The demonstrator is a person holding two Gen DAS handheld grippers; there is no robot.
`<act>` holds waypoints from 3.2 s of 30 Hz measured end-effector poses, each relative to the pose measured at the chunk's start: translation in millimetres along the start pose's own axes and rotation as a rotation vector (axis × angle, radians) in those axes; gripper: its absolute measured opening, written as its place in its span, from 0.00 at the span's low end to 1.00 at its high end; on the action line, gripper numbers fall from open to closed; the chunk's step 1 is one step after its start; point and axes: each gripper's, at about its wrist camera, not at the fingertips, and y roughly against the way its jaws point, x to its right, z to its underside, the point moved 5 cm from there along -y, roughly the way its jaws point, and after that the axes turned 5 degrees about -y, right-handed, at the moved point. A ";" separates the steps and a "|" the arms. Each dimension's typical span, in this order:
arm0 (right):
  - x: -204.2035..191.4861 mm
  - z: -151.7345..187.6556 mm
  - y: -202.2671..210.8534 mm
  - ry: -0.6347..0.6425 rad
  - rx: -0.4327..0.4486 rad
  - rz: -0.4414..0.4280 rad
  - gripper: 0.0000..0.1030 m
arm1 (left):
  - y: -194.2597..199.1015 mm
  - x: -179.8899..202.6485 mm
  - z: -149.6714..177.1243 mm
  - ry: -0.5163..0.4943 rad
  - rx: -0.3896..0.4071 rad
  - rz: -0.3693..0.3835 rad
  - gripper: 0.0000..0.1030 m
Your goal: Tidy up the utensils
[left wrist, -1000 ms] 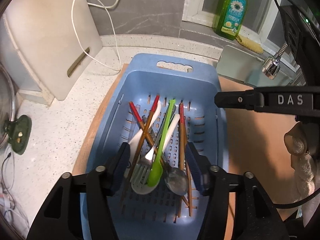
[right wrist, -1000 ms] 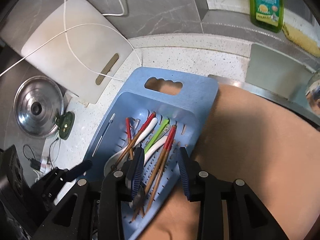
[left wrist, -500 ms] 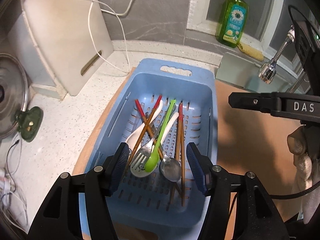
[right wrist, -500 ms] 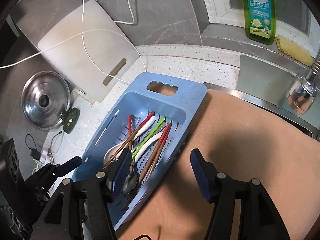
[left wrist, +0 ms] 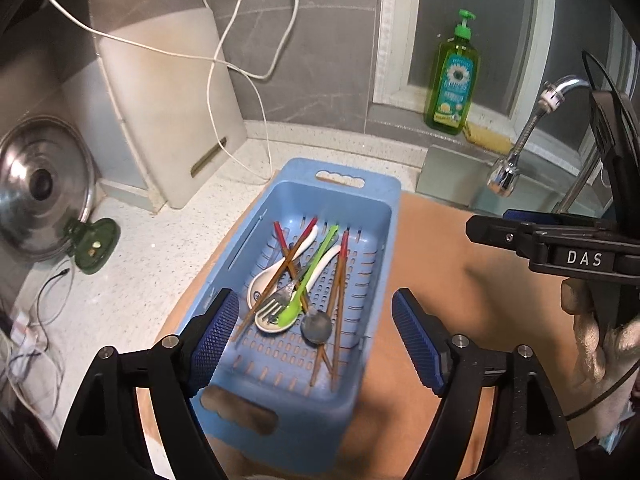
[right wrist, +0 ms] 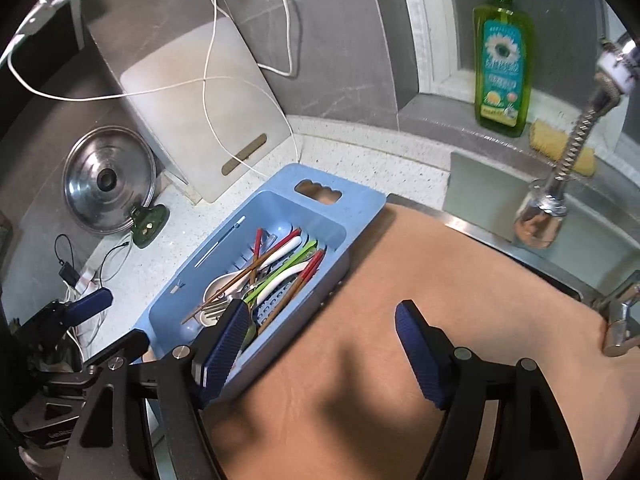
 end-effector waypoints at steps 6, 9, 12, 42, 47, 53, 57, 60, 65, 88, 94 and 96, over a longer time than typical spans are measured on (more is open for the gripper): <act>6.0 9.6 27.2 0.048 0.056 0.036 0.76 | 23.8 11.5 7.8 0.044 0.023 -0.011 0.77; 4.5 15.2 38.7 0.085 0.072 0.056 0.78 | 33.6 16.1 11.5 0.061 0.033 -0.010 0.77; 1.4 20.7 50.7 0.119 0.091 0.060 0.79 | 42.3 20.3 14.3 0.075 0.043 -0.013 0.77; -3.1 40.9 89.1 0.153 0.135 0.046 0.80 | 79.5 34.7 29.4 0.094 0.079 -0.041 0.77; -1.3 42.7 91.9 0.145 0.138 0.046 0.80 | 80.4 36.7 29.5 0.096 0.079 -0.045 0.77; -1.2 42.1 92.2 0.149 0.141 0.048 0.80 | 81.1 36.1 29.0 0.091 0.081 -0.042 0.77; -1.7 41.5 91.9 0.158 0.143 0.053 0.80 | 81.3 35.8 28.1 0.091 0.083 -0.042 0.77; -2.6 41.1 90.5 0.155 0.139 0.047 0.80 | 81.3 36.0 28.2 0.092 0.083 -0.042 0.77; -3.7 40.9 89.5 0.159 0.137 0.046 0.80 | 82.0 34.6 27.5 0.092 0.080 -0.042 0.77; 3.0 42.5 83.3 0.155 0.123 0.056 0.80 | 81.8 39.9 25.5 0.117 0.095 -0.016 0.77; 5.6 40.8 81.9 0.156 0.121 0.062 0.80 | 78.8 38.3 27.0 0.157 0.072 -0.013 0.77; 6.6 40.6 81.2 0.155 0.120 0.066 0.80 | 82.5 39.9 26.6 0.147 0.101 -0.008 0.77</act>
